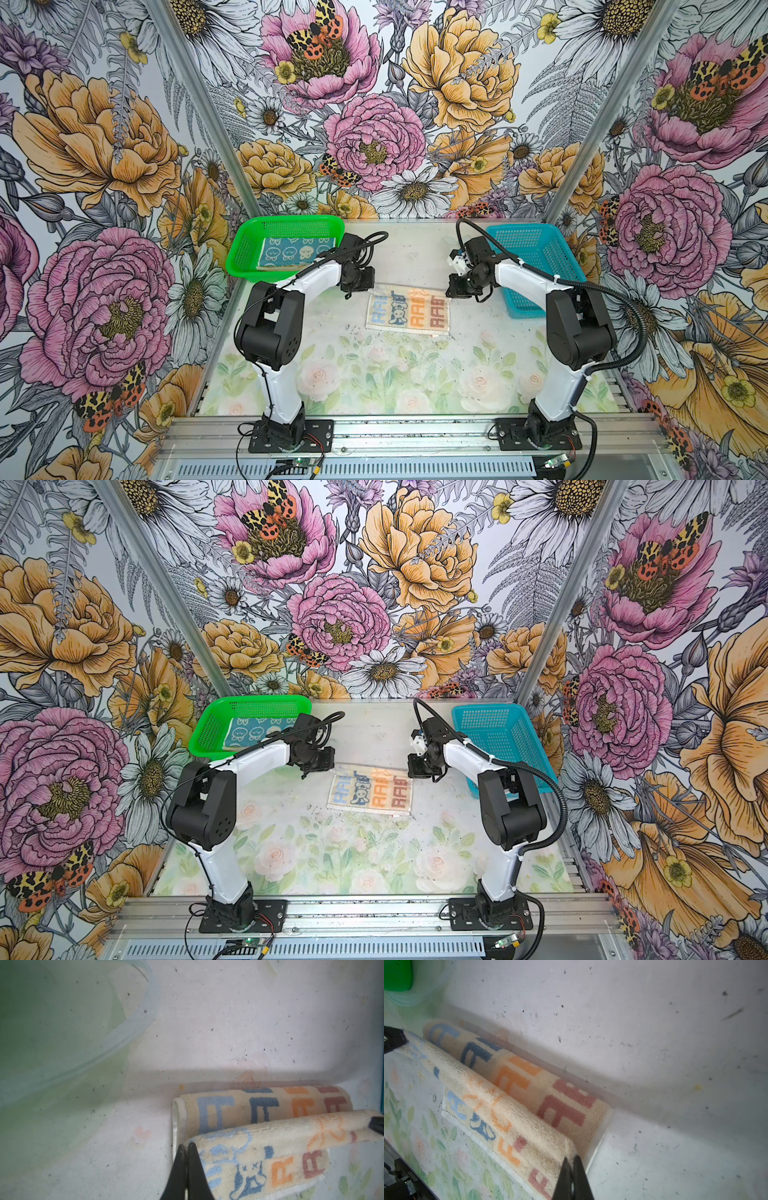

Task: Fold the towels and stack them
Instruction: 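Fold the held far edge over toward the robot with both grippers, then press the folded edge down onto the towel with both grippers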

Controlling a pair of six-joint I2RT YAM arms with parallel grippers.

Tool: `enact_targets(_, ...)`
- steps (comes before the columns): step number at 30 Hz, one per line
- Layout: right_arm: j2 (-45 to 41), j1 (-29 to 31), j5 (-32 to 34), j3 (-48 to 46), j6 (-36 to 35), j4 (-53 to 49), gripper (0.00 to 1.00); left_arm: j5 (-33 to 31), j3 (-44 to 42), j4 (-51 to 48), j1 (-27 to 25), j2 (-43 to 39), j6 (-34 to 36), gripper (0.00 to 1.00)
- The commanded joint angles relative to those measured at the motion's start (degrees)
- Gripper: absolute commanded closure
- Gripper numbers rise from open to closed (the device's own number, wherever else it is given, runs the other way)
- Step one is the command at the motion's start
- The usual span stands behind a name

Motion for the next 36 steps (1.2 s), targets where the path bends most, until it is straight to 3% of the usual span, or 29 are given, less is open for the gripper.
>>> enact_targets(1,-3.5,-0.6,5.6,-2.7,0.9,-0.7,1.00,-3.0,-2.5,-0.2,1.0,-4.0,-2.4,1.00)
enact_targets(21,-9.1,2.2,6.7,-13.9,4.7,3.5,1.00,-3.3,-11.6,-0.1,-1.6,-9.0,-5.5,1.00)
enact_targets(36,-12.8,4.5,8.1,-16.4,6.1,4.6,1.00,-3.9,-12.1,-0.2,-1.5,-11.3,-6.4,1.00)
